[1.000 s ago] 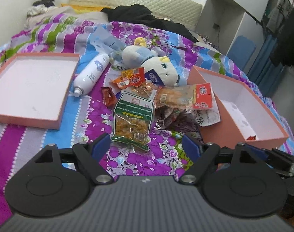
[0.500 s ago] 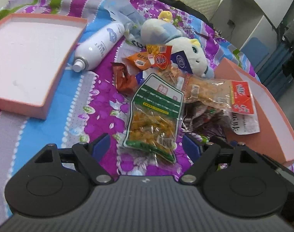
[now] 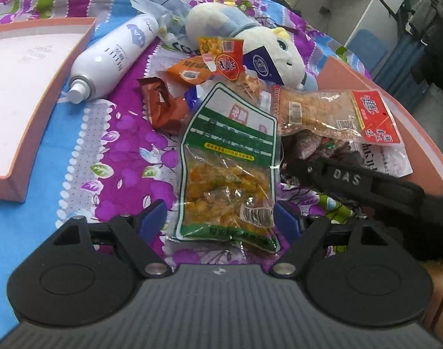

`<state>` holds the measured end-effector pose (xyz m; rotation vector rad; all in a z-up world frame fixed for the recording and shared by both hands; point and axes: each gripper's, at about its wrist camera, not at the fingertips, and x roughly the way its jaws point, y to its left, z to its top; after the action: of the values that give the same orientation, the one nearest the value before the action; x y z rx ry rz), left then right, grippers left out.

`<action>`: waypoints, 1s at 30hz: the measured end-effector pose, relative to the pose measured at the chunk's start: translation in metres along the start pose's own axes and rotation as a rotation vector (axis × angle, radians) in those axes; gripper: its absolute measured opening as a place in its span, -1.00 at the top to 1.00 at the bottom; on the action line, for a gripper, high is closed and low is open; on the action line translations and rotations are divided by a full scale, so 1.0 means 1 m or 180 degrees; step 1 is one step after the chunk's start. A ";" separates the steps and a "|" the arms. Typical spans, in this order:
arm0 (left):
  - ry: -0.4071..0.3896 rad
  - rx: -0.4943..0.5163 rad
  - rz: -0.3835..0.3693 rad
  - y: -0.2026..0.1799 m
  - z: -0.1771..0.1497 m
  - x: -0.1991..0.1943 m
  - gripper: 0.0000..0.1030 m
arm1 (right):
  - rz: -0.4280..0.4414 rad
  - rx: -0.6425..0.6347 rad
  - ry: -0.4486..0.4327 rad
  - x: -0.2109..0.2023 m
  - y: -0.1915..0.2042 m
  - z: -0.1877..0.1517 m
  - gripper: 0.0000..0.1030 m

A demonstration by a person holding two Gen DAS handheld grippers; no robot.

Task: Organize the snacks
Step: 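Reach the right tool to the white printed meat bag and grasp it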

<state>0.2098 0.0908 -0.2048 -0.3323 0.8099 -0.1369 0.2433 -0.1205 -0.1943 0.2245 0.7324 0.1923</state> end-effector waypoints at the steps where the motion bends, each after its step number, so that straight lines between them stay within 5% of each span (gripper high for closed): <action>1: 0.0009 0.0016 -0.0001 0.000 -0.001 0.000 -0.53 | 0.0011 -0.0005 0.0016 0.003 0.000 0.001 0.10; 3: 0.0029 0.0065 0.0034 -0.004 -0.001 0.001 -0.48 | 0.0020 -0.0037 0.0062 0.005 0.001 0.004 0.23; 5: 0.0074 0.0115 0.0110 -0.007 0.000 0.002 -0.12 | 0.0031 -0.0046 0.0072 0.003 0.000 0.007 0.27; 7: 0.0094 0.0064 0.0096 -0.006 0.001 0.000 -0.08 | 0.0064 -0.0053 0.0092 -0.001 0.000 0.007 0.50; 19: 0.0198 -0.0139 0.0168 -0.001 -0.012 -0.037 -0.02 | 0.0164 -0.0172 0.0123 -0.051 0.004 -0.004 0.56; 30: 0.0248 -0.0313 0.0283 0.002 -0.046 -0.084 0.00 | 0.0302 -0.0299 0.0424 -0.105 -0.007 -0.039 0.56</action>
<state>0.1189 0.1024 -0.1777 -0.3849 0.9089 -0.0271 0.1408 -0.1479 -0.1570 0.1581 0.8436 0.3336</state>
